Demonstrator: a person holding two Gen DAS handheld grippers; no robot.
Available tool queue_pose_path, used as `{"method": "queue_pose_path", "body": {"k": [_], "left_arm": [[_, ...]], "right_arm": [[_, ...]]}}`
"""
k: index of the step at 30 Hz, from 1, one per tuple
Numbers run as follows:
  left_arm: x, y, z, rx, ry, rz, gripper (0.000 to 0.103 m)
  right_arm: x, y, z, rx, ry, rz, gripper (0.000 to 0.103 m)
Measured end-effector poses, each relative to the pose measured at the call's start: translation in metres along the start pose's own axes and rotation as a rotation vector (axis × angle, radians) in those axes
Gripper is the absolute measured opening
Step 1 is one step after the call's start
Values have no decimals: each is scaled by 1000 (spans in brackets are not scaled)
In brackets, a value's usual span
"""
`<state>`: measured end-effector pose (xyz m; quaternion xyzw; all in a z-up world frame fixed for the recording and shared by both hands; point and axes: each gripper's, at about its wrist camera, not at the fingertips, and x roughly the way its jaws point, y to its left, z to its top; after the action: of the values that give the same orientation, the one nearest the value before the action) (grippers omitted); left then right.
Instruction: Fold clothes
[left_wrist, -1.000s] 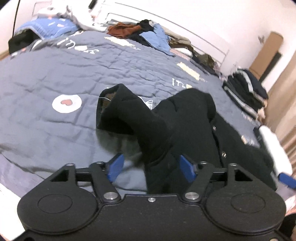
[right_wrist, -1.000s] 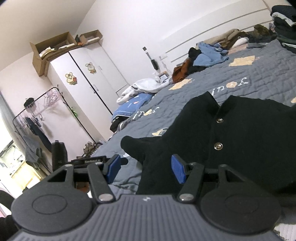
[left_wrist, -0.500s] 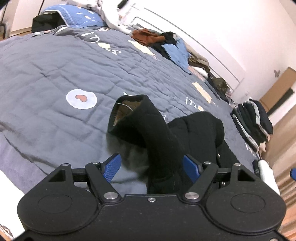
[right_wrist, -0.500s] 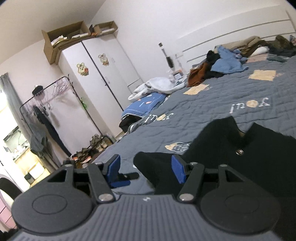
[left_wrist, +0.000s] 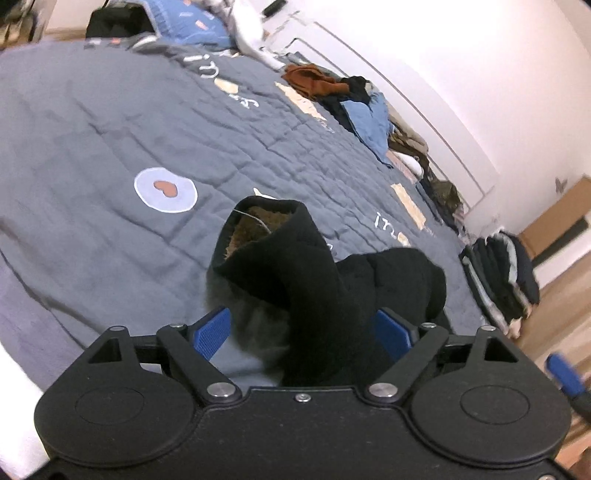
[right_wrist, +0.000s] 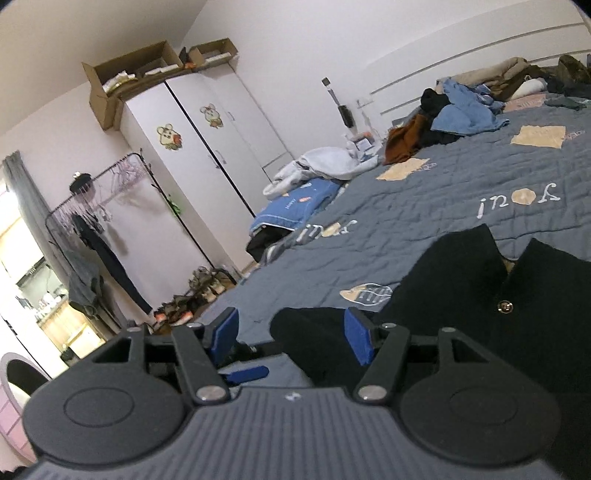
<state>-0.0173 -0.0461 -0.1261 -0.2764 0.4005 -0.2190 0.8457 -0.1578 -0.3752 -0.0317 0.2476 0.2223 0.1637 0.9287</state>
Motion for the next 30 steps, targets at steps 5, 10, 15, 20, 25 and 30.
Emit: {"method": "queue_pose_path", "body": {"k": [5,10,15,20,25,30], "left_arm": [[20,11,10,-146,31,-32,88],[44,11,18,-187,60,5,88],[73,6,25,-208,108,80,88],[97,9,33,-235,119,169,86],[104,7,42,-140,93,199,36],[85,-14,57,37,-30,126,13]], "right_arm": [[2,-5,5,10,-14,18,63],[4,-11,6,30,-20,23,63],[7,-18,4,41,-10,24,63],[11,-23,3,52,0,20,63],[13,-26,2,58,6,17,63],[13,-29,2,64,5,15,63]]}}
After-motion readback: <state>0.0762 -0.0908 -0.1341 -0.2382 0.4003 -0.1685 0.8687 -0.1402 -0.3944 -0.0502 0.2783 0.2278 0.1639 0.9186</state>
